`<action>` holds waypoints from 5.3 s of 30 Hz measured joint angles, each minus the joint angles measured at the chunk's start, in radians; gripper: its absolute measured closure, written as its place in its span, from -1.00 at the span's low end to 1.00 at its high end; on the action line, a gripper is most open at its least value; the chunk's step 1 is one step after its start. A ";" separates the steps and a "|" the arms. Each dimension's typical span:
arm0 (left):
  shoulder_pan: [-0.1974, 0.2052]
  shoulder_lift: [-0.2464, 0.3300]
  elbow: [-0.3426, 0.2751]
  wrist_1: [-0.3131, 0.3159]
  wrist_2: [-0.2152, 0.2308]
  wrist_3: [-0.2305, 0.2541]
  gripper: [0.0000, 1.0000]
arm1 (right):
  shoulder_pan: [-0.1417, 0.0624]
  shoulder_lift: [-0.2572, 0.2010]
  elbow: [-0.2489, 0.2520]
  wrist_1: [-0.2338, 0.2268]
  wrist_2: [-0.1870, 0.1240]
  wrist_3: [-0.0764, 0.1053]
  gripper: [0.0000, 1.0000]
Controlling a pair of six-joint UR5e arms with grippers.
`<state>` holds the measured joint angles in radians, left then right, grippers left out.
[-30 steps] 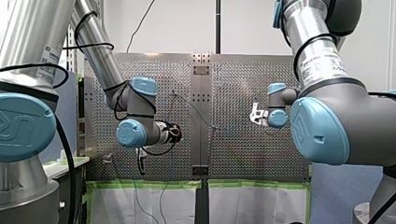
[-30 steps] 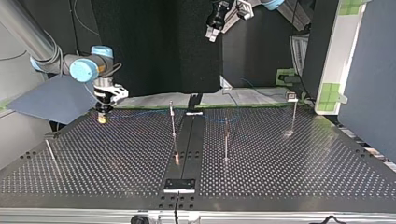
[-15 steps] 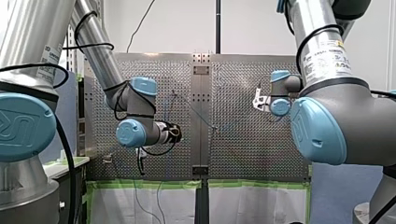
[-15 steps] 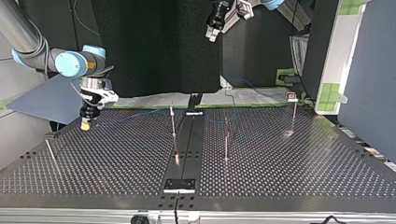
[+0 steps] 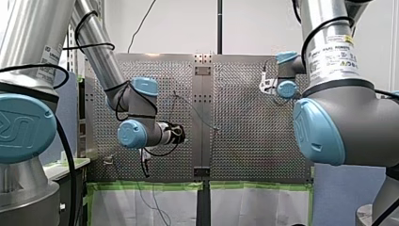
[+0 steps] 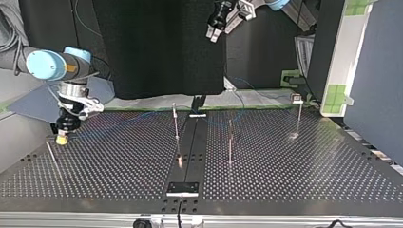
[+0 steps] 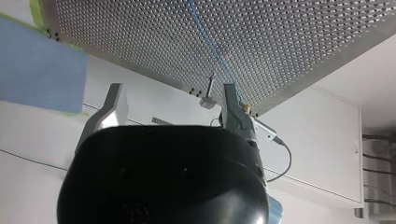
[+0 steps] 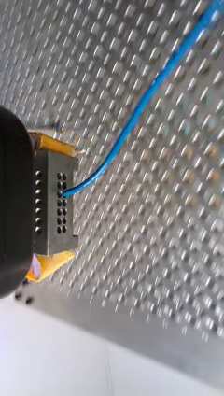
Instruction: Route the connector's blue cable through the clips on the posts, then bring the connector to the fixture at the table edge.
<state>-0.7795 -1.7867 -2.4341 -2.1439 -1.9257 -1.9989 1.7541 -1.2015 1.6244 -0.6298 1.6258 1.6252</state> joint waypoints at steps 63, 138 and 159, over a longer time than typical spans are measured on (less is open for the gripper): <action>0.001 0.001 0.010 -0.032 -0.052 0.053 -1.00 | -0.236 0.042 -0.056 0.225 -0.344 -0.115 1.00; 0.002 0.000 0.011 -0.056 -0.055 0.088 -1.00 | -0.283 0.124 -0.143 0.213 -0.560 -0.087 1.00; 0.003 0.000 0.011 -0.057 -0.055 0.089 -1.00 | -0.283 0.134 -0.143 0.203 -0.562 -0.085 1.00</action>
<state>-0.7767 -1.7864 -2.4231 -2.2013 -1.9803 -1.9098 1.4715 -1.0676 1.4812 -0.4265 1.0633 1.5404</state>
